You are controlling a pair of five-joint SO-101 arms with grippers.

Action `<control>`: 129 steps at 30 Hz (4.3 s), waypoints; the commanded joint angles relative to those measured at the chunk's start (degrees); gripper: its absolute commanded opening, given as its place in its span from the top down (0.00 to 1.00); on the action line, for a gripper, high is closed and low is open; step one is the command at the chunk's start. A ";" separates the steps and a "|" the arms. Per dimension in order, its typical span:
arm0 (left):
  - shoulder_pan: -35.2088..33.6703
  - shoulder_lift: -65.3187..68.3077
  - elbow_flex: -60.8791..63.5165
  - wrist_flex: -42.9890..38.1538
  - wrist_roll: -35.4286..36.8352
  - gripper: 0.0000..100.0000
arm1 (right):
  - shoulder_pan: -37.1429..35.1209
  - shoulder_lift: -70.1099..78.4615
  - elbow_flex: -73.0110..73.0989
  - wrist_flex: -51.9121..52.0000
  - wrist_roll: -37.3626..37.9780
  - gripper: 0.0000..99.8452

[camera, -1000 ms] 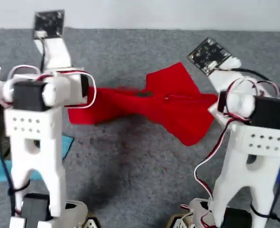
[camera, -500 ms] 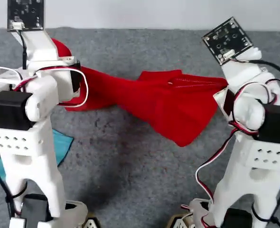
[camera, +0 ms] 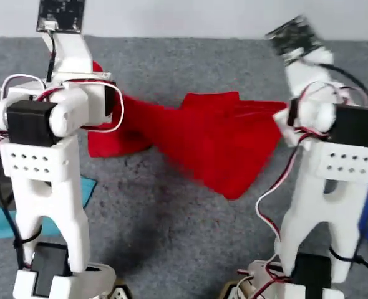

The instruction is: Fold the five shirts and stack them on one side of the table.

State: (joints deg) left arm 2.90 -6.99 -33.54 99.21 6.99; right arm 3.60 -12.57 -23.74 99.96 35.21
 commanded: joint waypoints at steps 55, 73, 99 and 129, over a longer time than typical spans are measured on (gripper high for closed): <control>-19.25 55.91 -34.77 1.41 8.09 0.86 | 0.31 47.60 -24.09 -5.93 0.97 0.74; -22.59 23.21 6.73 1.41 8.00 0.87 | -8.40 22.55 20.40 -3.65 5.27 0.78; -22.68 8.26 25.01 1.41 4.75 0.87 | -14.64 32.04 33.58 -21.32 1.76 0.87; -22.51 8.26 33.10 1.41 4.66 0.87 | -5.32 21.67 29.45 -15.34 4.57 0.99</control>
State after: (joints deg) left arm -19.43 4.09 -1.54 98.77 12.53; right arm -2.20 12.40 8.00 82.20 39.16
